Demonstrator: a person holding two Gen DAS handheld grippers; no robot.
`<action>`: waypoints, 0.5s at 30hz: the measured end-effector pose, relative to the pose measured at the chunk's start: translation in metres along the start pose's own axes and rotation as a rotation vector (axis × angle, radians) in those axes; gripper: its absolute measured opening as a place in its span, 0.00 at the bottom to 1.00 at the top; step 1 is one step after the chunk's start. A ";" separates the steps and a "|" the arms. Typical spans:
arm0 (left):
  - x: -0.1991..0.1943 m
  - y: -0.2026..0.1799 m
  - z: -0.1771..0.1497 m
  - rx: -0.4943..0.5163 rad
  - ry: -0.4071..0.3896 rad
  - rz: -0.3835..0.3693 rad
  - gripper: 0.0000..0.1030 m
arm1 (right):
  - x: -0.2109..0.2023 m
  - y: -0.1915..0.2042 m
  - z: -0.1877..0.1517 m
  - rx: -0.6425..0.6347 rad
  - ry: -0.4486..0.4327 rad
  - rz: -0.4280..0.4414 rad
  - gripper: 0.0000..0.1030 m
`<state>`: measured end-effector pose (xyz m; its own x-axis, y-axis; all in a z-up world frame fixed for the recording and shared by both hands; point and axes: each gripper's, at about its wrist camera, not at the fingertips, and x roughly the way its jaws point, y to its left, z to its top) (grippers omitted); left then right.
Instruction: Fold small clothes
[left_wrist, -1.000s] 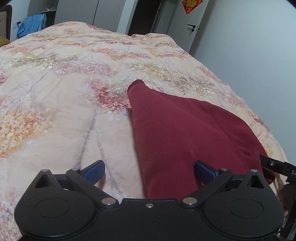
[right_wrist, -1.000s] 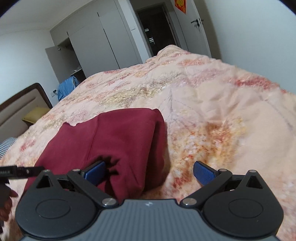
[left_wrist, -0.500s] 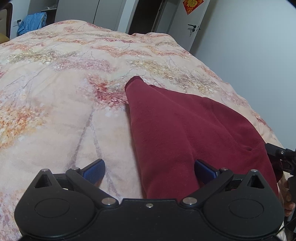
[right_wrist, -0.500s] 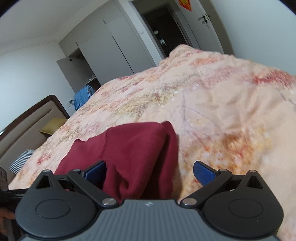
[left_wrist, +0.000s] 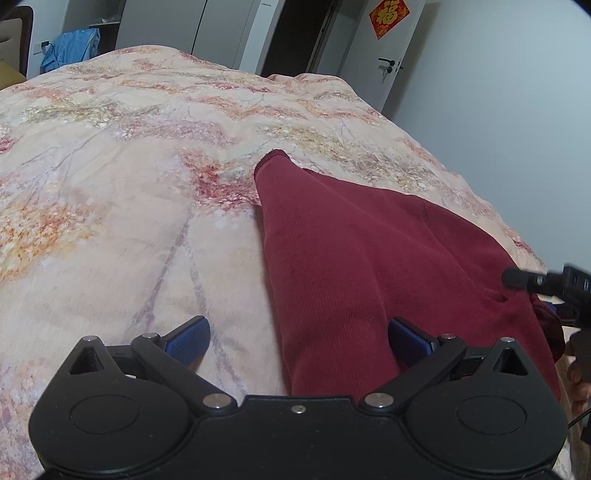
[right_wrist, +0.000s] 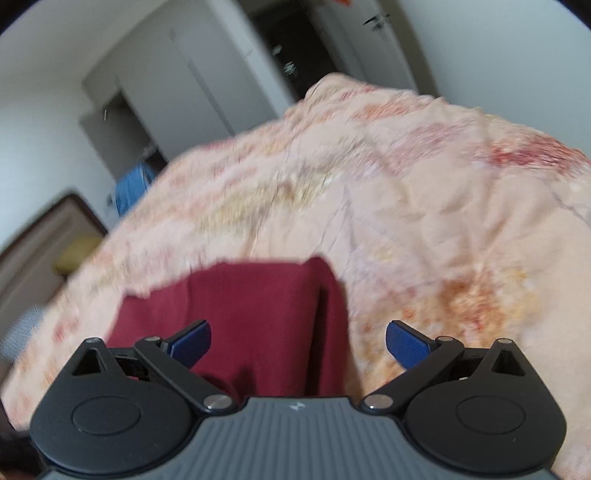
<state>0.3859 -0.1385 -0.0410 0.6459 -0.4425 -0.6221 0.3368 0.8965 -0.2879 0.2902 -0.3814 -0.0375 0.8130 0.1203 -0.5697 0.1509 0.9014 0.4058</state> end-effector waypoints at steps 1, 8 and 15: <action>0.000 0.000 0.000 0.002 0.000 -0.002 1.00 | -0.002 0.003 -0.006 -0.030 0.008 -0.005 1.00; 0.000 0.001 0.003 0.014 0.023 -0.012 1.00 | -0.032 -0.010 -0.041 -0.114 0.003 -0.015 1.00; -0.003 -0.009 0.020 0.060 0.080 0.028 1.00 | -0.044 0.001 -0.027 -0.153 -0.107 -0.040 1.00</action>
<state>0.3942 -0.1458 -0.0222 0.6000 -0.4120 -0.6858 0.3618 0.9043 -0.2267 0.2393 -0.3746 -0.0313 0.8645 0.0453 -0.5006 0.1038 0.9584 0.2660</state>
